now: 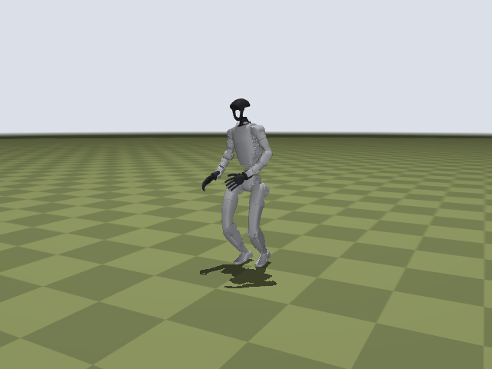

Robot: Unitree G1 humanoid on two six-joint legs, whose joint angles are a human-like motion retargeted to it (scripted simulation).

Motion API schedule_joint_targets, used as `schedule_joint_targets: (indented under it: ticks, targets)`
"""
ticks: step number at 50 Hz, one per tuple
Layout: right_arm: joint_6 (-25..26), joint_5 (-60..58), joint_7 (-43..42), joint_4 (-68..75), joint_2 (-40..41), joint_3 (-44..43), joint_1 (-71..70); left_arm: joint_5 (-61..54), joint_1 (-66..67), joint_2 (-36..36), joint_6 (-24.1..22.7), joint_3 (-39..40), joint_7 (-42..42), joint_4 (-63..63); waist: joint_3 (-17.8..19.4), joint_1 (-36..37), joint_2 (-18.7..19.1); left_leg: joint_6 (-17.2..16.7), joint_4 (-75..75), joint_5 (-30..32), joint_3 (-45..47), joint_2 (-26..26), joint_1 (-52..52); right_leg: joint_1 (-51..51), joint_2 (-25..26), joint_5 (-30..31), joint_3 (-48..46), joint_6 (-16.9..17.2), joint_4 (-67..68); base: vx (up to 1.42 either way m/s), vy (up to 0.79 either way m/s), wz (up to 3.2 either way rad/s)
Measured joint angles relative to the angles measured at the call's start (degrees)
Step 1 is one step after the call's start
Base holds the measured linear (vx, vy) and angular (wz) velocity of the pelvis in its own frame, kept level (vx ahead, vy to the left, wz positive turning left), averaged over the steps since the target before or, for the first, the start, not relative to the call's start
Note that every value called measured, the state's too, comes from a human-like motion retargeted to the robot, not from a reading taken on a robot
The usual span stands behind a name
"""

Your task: Run

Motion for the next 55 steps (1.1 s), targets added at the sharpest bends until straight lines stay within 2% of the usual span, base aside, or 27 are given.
schedule_joint_targets:
  ticks: [3,8,15,28,38,55]
  targets:
    - [0.0,-0.18,-1.1,1.29,-0.28,-0.22,-0.62,-0.16,0.85,0.37,-0.67,-0.03,-0.04,-0.84,-1.56,-0.16,0.45,0.48,0.74,0.37,0.5,-0.17,-2.35,-2.93,-0.19,0.63,0.9,0.65,2.23,-0.01,0.07,-0.09]
    - [-0.54,-0.66,-2.37,1.25,-1.06,-1.0,-1.16,0.08,2.29,1.71,-1.66,0.14,0.63,-3.35,-1.88,-1.09,-0.27,2.15,0.96,-0.21,1.33,-2.2,-2.93,-6.23,-1.58,1.62,3.4,2.15,9.33,-0.01,0.08,0.03]
    - [-1.84,-1.65,-2.41,-2.12,-1.96,-2.31,-0.52,2.27,2.08,2.97,-2.51,0.99,2.56,-4.8,-1.25,-1.87,-1.47,3.9,0.17,-2.99,1.16,-5.18,-2.33,-8.99,-5.24,-0.29,4.39,0.2,16.75,0.01,0.04,0.15]
    - [-2.36,-2.66,-0.2,-7.43,-0.95,-0.09,0.39,2.13,2.1,0.89,-1.42,2.48,4.22,1.97,-3.41,2.84,0.54,-0.43,-0.13,4.01,-5.73,-4.47,-4.66,-4.87,-0.65,-0.26,2.57,-0.21,2.57,0.05,-0.04,0.3]
    - [-2.56,-1.94,-1.21,-8.87,-1.39,0.45,-0.51,0.56,2.53,-0.52,-1.56,2.99,6.77,5.04,-3.69,6.7,1.05,-1.73,3.6,3.16,-8.06,-2.67,-5.68,-2.31,0.38,-2.82,-0.4,-0.91,0.22,0.02,-0.05,0.12]
    - [-3.36,0.46,-1.44,-8.52,0.65,-0.82,1.38,0.29,2.64,-0.3,-1.37,2.95,7.82,9.46,-6.48,7.68,1.59,-3.17,5.24,4.52,-9.91,0.09,-7.52,-2.06,2.59,-1.36,-2.51,-0.28,-1.82,0.0,0.0,0.0]
